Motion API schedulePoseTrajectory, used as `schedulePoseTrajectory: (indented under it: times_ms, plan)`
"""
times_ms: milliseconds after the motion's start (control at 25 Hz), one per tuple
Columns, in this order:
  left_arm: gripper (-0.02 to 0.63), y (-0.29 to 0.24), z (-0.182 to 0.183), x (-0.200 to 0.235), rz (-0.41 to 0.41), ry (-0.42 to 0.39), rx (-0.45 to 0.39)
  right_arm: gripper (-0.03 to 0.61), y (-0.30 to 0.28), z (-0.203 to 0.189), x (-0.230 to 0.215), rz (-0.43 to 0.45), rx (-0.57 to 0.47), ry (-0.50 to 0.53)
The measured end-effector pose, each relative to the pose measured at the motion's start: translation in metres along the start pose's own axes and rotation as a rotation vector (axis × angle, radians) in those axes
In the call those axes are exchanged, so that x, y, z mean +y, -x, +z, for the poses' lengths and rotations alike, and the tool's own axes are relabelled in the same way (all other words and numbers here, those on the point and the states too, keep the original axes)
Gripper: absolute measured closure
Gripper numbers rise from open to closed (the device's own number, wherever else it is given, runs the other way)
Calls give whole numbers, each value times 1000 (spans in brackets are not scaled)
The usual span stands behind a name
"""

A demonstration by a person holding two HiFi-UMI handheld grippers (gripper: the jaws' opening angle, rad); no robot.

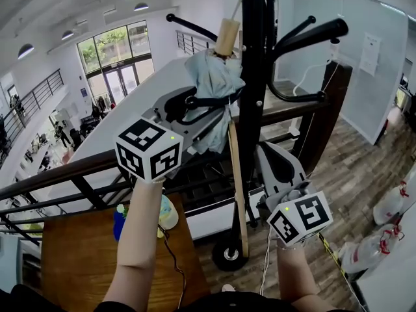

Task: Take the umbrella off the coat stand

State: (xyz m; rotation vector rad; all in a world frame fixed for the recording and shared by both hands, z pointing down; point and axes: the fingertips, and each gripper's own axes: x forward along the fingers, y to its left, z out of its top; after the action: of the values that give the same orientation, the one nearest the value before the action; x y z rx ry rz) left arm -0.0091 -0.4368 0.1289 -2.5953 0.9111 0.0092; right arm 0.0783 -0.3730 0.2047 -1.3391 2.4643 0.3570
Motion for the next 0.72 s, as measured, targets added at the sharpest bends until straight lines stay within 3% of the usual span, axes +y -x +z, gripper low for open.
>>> schedulePoseTrajectory:
  times_ms: [720]
  plan:
    - [331, 22, 15, 13, 39, -49, -17, 549, -3, 14, 9, 17, -36, 9]
